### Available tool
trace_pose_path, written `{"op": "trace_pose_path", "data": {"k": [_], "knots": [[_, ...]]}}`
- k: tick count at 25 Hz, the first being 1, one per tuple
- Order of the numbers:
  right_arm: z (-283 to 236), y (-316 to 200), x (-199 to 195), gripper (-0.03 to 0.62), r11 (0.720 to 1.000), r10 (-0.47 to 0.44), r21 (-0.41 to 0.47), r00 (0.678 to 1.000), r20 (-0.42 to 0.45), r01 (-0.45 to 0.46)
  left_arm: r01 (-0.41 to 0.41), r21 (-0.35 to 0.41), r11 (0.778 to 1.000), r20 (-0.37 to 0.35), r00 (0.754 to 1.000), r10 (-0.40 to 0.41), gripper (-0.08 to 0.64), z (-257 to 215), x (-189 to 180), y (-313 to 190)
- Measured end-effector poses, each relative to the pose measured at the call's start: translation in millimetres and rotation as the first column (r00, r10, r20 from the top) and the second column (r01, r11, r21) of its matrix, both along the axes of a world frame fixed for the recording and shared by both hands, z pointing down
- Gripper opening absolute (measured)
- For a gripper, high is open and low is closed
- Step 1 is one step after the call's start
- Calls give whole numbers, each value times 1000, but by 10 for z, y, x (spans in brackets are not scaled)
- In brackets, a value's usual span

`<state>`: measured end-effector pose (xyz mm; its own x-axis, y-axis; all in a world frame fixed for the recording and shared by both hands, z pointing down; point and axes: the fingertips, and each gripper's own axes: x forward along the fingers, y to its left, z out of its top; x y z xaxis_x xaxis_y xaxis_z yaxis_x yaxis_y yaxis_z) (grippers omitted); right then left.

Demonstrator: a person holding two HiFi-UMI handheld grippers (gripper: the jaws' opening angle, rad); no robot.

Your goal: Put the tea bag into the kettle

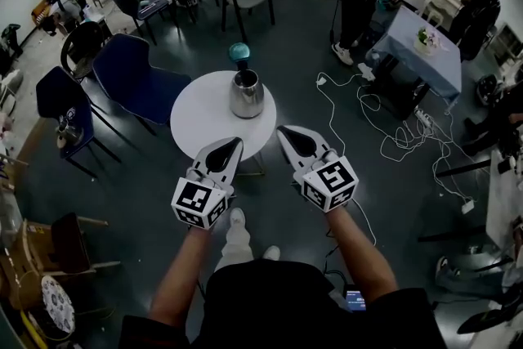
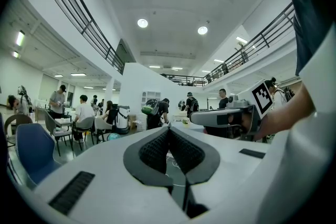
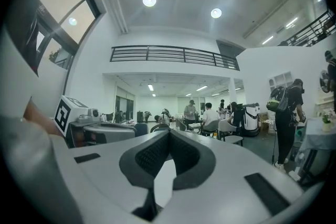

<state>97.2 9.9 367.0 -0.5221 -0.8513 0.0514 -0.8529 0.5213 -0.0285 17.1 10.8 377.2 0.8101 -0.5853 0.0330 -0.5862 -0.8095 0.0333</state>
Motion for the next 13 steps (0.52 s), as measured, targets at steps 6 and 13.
{"op": "trace_pose_path", "data": {"k": [6,13], "knots": [[41,230,63,18,1000,-4,-7,1000,2,4,22,-9,1000,3,1000,-22,15,48,14,216],[61,550,125,18,1000,-10,-7,1000,-1,10,33,-12,999,-3,999,-33,15,57,39,538]]}}
